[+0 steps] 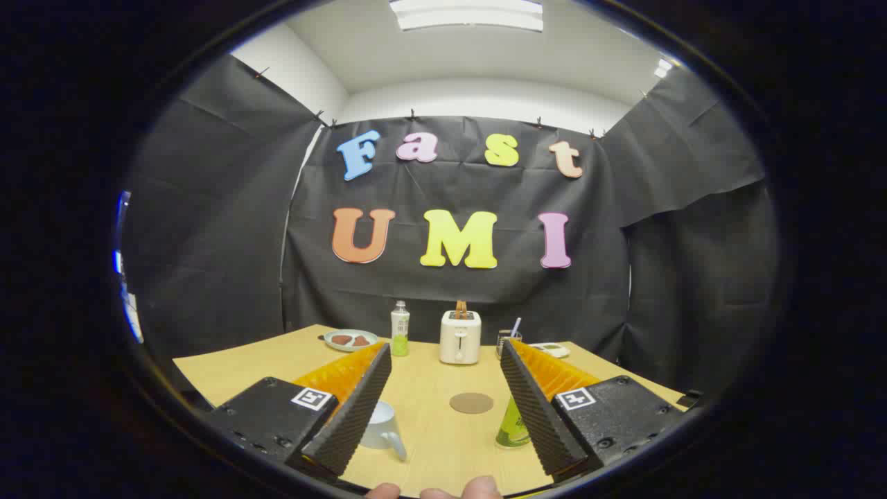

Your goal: Take the bottle from table, then pour the juice into the cup, finally place the bottle on the coaster

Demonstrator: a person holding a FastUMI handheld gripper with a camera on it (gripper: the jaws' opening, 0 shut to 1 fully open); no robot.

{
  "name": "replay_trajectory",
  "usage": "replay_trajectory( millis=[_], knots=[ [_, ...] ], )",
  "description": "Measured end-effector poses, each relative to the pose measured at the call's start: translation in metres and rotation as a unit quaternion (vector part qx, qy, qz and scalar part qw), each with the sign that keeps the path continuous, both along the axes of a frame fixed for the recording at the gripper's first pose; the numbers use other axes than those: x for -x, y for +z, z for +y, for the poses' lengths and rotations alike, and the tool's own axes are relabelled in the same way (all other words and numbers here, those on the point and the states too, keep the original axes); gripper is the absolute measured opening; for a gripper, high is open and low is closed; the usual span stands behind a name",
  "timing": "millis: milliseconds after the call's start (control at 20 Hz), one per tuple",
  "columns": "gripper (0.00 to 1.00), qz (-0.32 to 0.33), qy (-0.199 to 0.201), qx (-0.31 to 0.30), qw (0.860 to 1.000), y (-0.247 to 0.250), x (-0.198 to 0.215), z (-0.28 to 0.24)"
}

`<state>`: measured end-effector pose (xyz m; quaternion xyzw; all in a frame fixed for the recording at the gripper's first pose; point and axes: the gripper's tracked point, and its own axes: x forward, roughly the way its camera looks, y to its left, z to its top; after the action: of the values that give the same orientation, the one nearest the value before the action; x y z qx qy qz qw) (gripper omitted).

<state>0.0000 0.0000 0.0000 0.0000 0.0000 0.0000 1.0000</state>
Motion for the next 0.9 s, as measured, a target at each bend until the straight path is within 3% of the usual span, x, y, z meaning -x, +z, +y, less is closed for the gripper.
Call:
replay_trajectory(
  millis=[900],
  knots=[
    [1.00, -0.012, 0.008, 0.001, 1.000, 0.011, 0.007, -0.020]
  ],
)
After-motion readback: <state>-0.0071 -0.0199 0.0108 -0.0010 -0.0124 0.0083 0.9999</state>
